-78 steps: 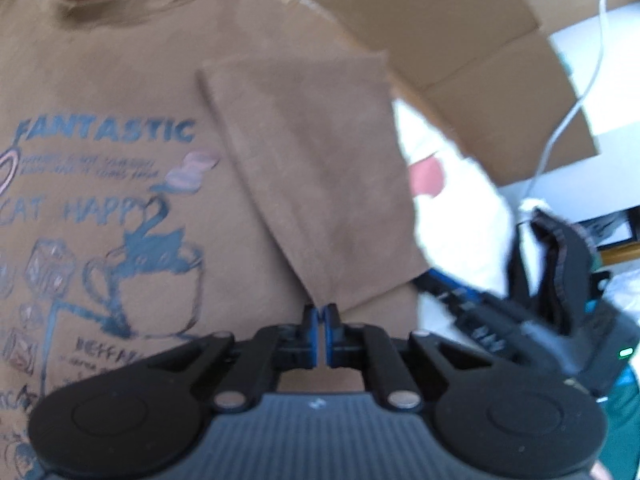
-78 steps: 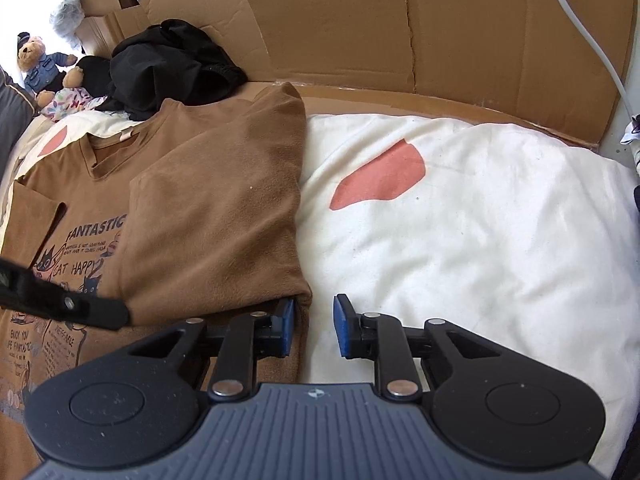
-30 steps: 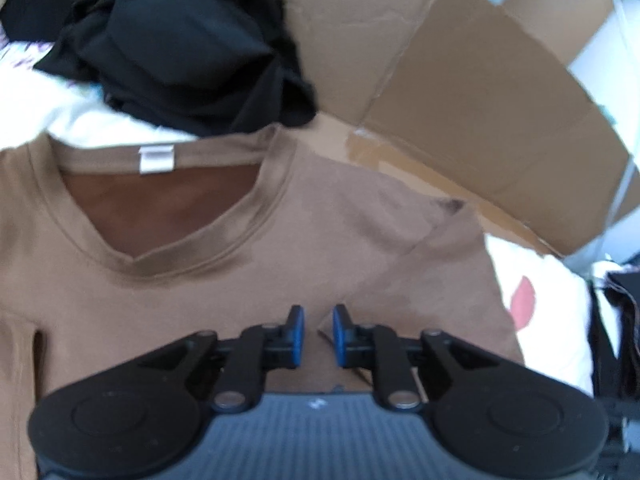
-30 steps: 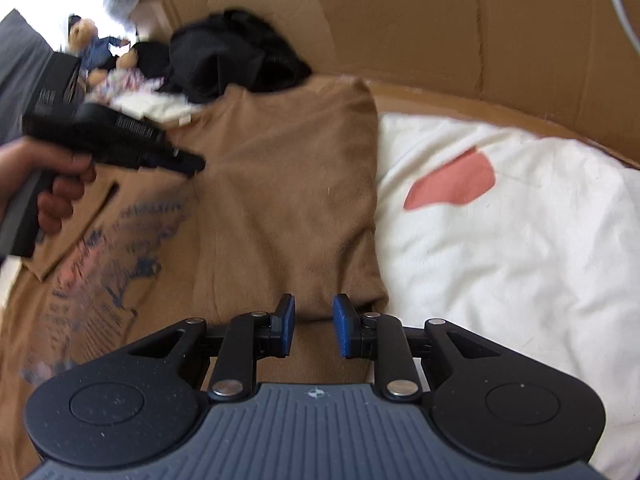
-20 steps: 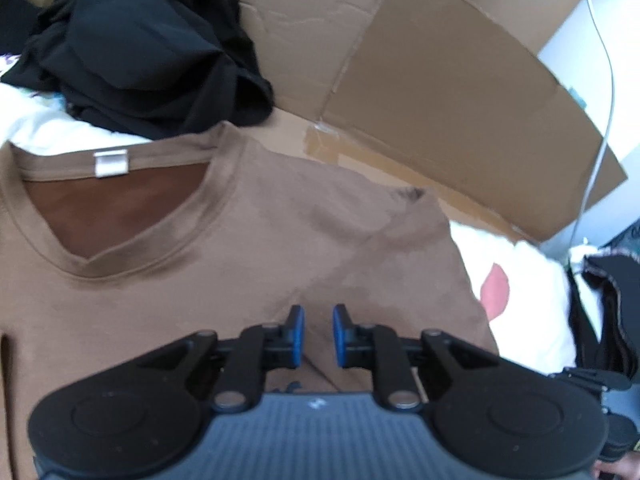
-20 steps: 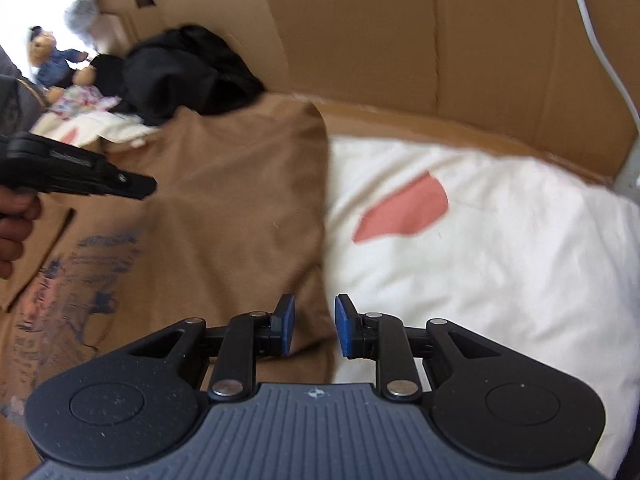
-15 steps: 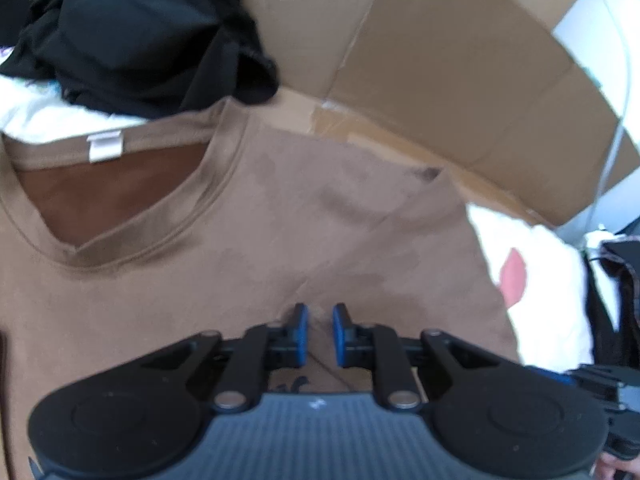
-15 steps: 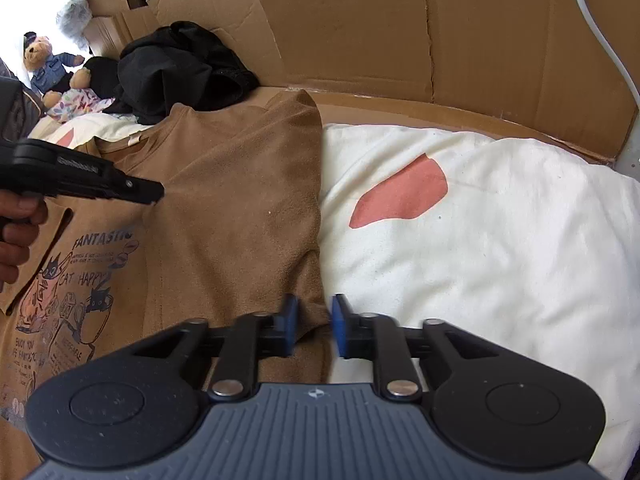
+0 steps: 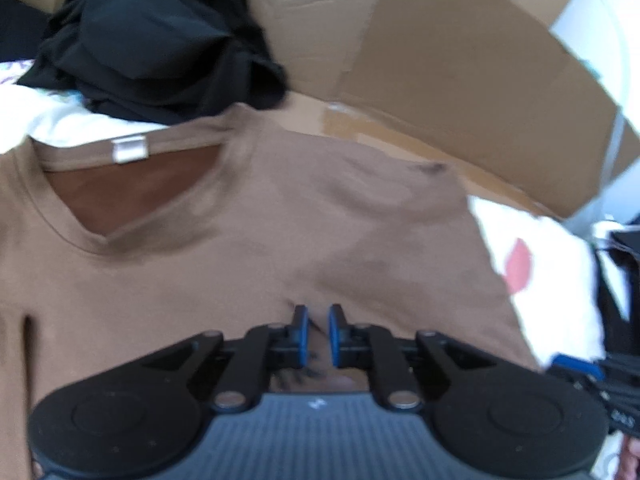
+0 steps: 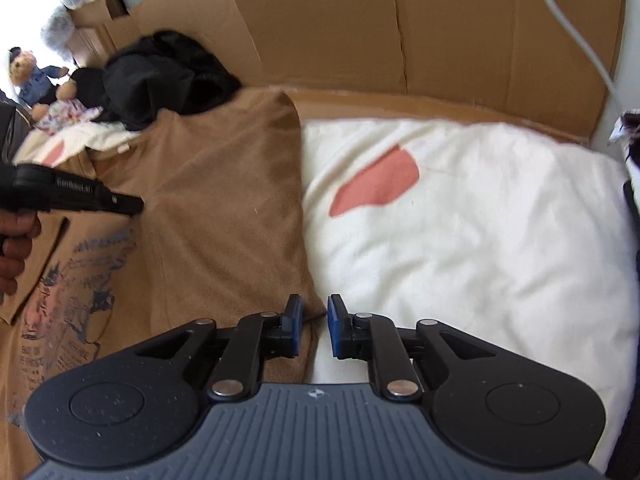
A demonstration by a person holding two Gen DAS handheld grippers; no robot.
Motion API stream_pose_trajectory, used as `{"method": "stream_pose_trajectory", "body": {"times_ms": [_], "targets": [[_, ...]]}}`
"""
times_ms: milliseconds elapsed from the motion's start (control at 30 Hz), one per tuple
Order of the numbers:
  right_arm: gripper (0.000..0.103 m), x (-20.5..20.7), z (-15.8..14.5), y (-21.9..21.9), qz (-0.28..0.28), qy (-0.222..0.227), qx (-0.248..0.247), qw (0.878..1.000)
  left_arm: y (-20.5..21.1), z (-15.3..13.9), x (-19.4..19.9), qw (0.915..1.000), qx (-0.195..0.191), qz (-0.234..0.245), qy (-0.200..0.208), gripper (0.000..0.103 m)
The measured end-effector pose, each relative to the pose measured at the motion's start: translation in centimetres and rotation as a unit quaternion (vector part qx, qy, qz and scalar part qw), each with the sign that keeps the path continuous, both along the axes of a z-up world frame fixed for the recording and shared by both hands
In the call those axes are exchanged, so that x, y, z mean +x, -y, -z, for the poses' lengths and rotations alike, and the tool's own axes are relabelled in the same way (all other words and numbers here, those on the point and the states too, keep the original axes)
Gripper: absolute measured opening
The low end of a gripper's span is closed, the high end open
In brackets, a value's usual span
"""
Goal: Fold clothes
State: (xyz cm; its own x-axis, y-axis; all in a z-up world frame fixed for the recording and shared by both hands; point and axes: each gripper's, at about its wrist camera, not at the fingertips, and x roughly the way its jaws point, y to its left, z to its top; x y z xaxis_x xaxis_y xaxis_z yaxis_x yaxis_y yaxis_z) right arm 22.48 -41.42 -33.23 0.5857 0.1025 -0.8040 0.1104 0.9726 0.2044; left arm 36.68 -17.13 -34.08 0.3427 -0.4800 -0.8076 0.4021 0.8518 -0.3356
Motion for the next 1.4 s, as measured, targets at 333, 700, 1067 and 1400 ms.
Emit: {"method": "stream_pose_trajectory", "body": {"times_ms": [333, 700, 1067, 1400], "targets": [[0.02, 1.4, -0.7, -2.9, -0.07, 0.032, -0.017, 0.997, 3.1, 2.1, -5.6, 0.9961, -0.067, 0.05, -0.029, 0.01], [0.023, 1.8, 1.9, -3.1, -0.081, -0.013, 0.01, 0.997, -1.4, 2.7, -9.5, 0.9932, -0.086, 0.055, -0.057, 0.011], [0.043, -2.2, -2.7, -2.5, -0.126, -0.016, -0.004, 0.992, -8.2, -4.1, -13.4, 0.9993, -0.01, 0.027, -0.023, 0.017], [0.056, -7.6, -15.1, -2.0, -0.126, 0.013, -0.045, 0.991, -13.7, -14.4, -17.5, 0.9999, 0.015, 0.002, 0.0, 0.021]]}}
